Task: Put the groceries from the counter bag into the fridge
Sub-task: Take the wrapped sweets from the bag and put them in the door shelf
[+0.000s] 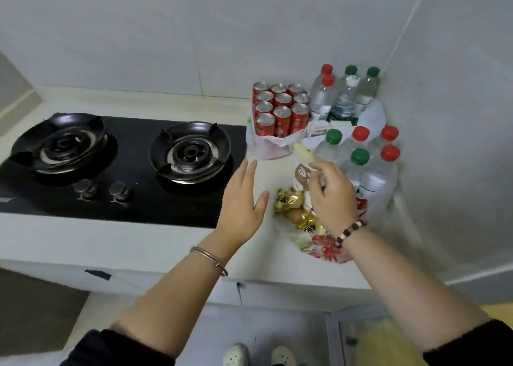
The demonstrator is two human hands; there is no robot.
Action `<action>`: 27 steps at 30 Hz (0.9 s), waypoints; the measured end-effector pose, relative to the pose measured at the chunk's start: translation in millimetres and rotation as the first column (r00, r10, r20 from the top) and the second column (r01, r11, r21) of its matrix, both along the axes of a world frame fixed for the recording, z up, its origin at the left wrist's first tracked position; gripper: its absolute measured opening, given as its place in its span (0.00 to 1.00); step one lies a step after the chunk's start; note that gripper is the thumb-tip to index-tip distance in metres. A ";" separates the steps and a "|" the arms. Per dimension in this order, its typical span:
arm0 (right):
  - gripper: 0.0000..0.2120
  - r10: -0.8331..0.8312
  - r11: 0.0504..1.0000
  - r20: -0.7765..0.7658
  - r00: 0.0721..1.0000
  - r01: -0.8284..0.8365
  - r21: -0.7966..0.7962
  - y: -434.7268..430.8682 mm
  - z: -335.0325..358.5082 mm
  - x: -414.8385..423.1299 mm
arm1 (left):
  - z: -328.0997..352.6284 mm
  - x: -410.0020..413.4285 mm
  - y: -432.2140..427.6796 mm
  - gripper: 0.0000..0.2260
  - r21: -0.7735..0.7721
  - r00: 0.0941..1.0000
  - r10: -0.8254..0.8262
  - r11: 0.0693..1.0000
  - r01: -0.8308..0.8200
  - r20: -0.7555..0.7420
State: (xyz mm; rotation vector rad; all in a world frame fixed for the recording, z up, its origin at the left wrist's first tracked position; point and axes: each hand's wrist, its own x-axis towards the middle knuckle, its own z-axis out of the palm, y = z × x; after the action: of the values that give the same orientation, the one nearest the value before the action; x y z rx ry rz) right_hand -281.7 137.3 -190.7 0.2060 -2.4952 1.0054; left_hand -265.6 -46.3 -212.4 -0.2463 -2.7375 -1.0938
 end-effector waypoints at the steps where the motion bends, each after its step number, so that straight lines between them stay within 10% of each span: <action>1: 0.11 -0.039 0.999 0.023 0.999 0.039 -0.007 8.0 -5.4 0.9 | -6.9 -2.4 4.1 0.28 0.026 0.998 -0.043 0.999 0.042 0.036; 10: 0.08 -0.167 0.926 0.470 0.867 -0.025 0.376 43.4 -48.3 9.3 | -65.3 -36.5 32.3 0.26 0.087 0.922 -0.210 0.977 0.192 0.326; 22: 0.14 0.090 0.393 0.551 0.830 -0.538 0.746 30.7 -59.4 -3.7 | -81.2 -81.2 45.3 0.21 -0.119 0.847 -0.278 0.923 0.366 0.453; 27: 0.11 0.169 0.357 0.487 0.857 -0.514 0.780 38.3 -79.5 -3.7 | -87.6 -87.3 53.1 0.21 -0.249 0.891 -0.252 0.899 0.360 0.378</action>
State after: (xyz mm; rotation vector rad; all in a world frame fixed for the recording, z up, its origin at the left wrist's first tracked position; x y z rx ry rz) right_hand -285.5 175.6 -270.1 1.0213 -3.1264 -0.4069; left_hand -352.9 6.8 -300.1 -0.6163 -3.2685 -0.8175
